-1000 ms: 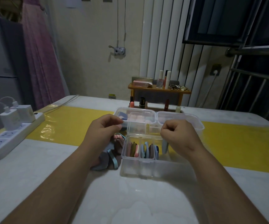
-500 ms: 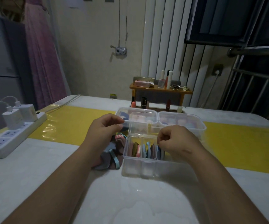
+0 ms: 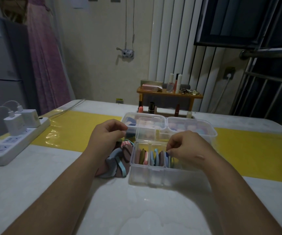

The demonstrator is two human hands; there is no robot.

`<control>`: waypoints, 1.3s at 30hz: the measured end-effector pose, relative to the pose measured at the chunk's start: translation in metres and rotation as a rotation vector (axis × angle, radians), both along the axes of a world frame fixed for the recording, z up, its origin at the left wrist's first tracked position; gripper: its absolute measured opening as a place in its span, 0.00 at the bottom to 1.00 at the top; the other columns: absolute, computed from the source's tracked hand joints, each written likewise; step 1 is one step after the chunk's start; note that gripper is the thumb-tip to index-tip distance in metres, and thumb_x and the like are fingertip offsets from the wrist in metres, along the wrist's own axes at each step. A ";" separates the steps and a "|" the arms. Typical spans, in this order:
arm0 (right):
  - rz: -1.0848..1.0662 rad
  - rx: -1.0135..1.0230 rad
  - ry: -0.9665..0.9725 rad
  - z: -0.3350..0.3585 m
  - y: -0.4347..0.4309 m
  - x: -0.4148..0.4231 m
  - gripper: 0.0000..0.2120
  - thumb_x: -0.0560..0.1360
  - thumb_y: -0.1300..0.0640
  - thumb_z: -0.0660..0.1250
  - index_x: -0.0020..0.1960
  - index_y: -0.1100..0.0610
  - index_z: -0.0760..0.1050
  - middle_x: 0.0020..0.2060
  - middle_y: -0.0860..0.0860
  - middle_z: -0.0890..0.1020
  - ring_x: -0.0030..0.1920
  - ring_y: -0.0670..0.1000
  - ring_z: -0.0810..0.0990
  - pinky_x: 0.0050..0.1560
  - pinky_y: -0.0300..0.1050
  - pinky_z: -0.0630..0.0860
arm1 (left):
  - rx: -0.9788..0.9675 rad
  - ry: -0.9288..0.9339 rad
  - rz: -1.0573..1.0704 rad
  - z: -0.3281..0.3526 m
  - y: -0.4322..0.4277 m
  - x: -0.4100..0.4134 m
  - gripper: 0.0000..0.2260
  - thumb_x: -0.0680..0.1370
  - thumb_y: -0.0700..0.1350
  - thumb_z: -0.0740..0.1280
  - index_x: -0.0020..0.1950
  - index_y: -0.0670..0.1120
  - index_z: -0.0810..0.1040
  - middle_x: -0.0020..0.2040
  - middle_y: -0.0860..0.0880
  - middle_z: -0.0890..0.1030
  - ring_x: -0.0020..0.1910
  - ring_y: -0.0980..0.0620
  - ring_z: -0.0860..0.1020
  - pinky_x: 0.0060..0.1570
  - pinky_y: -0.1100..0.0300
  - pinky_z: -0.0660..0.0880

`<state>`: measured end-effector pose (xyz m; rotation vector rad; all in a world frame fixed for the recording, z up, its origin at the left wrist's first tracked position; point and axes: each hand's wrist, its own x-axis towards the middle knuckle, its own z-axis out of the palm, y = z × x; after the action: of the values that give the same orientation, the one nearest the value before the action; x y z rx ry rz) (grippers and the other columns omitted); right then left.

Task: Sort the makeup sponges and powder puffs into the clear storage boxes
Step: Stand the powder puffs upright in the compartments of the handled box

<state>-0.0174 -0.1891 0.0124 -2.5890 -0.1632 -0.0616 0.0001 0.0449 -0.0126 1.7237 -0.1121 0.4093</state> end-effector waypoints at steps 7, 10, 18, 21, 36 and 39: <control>0.012 0.041 -0.041 0.001 -0.001 0.001 0.08 0.73 0.59 0.72 0.39 0.47 0.80 0.39 0.44 0.82 0.44 0.46 0.79 0.49 0.46 0.80 | 0.282 0.074 0.080 -0.006 0.008 0.003 0.12 0.66 0.37 0.65 0.36 0.53 0.84 0.38 0.50 0.83 0.37 0.47 0.79 0.38 0.53 0.77; 0.022 0.055 -0.065 0.000 -0.003 0.002 0.08 0.74 0.59 0.71 0.39 0.47 0.80 0.40 0.44 0.82 0.44 0.46 0.79 0.49 0.46 0.80 | 0.489 0.148 0.043 -0.005 0.009 0.004 0.15 0.70 0.35 0.66 0.37 0.55 0.84 0.39 0.54 0.82 0.38 0.51 0.77 0.38 0.58 0.73; 0.052 0.103 -0.121 -0.003 -0.003 0.003 0.11 0.77 0.59 0.67 0.40 0.45 0.77 0.40 0.44 0.80 0.44 0.45 0.77 0.43 0.41 0.73 | 0.604 0.126 0.042 -0.006 0.008 0.001 0.03 0.73 0.51 0.71 0.41 0.56 0.84 0.39 0.59 0.83 0.44 0.57 0.79 0.46 0.53 0.79; 0.048 0.148 -0.148 -0.004 -0.003 0.004 0.10 0.78 0.59 0.67 0.41 0.46 0.78 0.40 0.44 0.80 0.43 0.44 0.77 0.40 0.39 0.71 | 0.670 0.101 0.044 -0.006 0.007 -0.001 0.01 0.72 0.52 0.72 0.42 0.56 0.83 0.39 0.59 0.82 0.43 0.59 0.79 0.45 0.56 0.78; 0.100 0.266 -0.275 -0.010 0.001 0.005 0.07 0.78 0.58 0.67 0.46 0.47 0.81 0.40 0.42 0.81 0.43 0.43 0.78 0.44 0.40 0.75 | 0.197 -0.019 0.107 -0.003 0.006 0.002 0.11 0.74 0.36 0.70 0.47 0.52 0.76 0.36 0.47 0.79 0.35 0.48 0.78 0.33 0.56 0.75; 0.117 0.279 -0.266 -0.012 0.002 0.004 0.06 0.78 0.56 0.67 0.51 0.47 0.81 0.42 0.41 0.80 0.43 0.43 0.78 0.46 0.41 0.78 | 0.081 -0.025 0.072 0.000 0.004 0.000 0.09 0.76 0.35 0.70 0.45 0.49 0.77 0.37 0.48 0.80 0.35 0.52 0.81 0.32 0.58 0.77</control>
<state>-0.0133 -0.1873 0.0004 -2.2793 -0.3748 -0.3607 -0.0001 0.0491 -0.0131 1.8069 -0.0854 0.4853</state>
